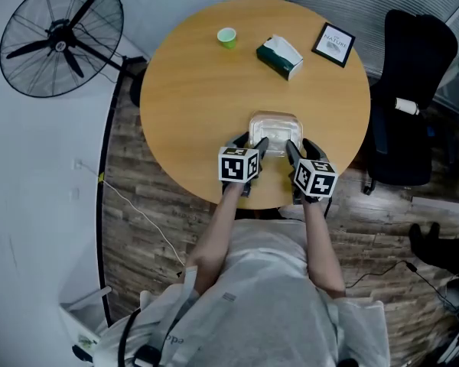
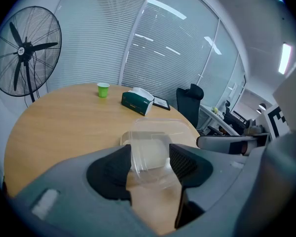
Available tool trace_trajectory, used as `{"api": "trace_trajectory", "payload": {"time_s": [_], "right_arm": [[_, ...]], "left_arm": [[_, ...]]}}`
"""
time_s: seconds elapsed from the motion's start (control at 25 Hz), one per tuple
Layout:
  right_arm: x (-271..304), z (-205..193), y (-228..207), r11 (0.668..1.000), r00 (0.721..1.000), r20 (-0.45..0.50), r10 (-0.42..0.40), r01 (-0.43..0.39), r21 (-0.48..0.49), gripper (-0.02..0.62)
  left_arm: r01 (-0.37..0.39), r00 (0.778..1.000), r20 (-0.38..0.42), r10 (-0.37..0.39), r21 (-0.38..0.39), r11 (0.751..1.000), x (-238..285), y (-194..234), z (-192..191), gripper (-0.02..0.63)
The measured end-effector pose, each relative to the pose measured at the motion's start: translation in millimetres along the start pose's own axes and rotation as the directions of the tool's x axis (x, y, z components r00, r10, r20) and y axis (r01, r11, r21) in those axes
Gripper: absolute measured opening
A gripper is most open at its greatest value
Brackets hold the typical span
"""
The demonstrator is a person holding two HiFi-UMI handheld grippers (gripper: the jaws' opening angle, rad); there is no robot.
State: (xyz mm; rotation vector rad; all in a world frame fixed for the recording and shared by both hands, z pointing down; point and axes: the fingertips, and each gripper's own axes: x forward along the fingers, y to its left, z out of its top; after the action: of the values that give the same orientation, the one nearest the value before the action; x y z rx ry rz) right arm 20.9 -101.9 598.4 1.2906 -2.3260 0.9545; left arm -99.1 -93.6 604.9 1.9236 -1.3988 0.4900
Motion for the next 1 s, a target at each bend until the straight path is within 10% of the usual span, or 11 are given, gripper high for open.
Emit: {"api": "trace_trajectory", "payload": {"time_s": [1.0], "right_arm": [[-21.7,3.9,7.4,1.0,0.999,0.029,0.014,-0.013,-0.027,0.207]], "left_arm": [[0.0,0.999,0.047,0.0,0.009,1.0,-17.3,-12.9,0.0,0.249]]}}
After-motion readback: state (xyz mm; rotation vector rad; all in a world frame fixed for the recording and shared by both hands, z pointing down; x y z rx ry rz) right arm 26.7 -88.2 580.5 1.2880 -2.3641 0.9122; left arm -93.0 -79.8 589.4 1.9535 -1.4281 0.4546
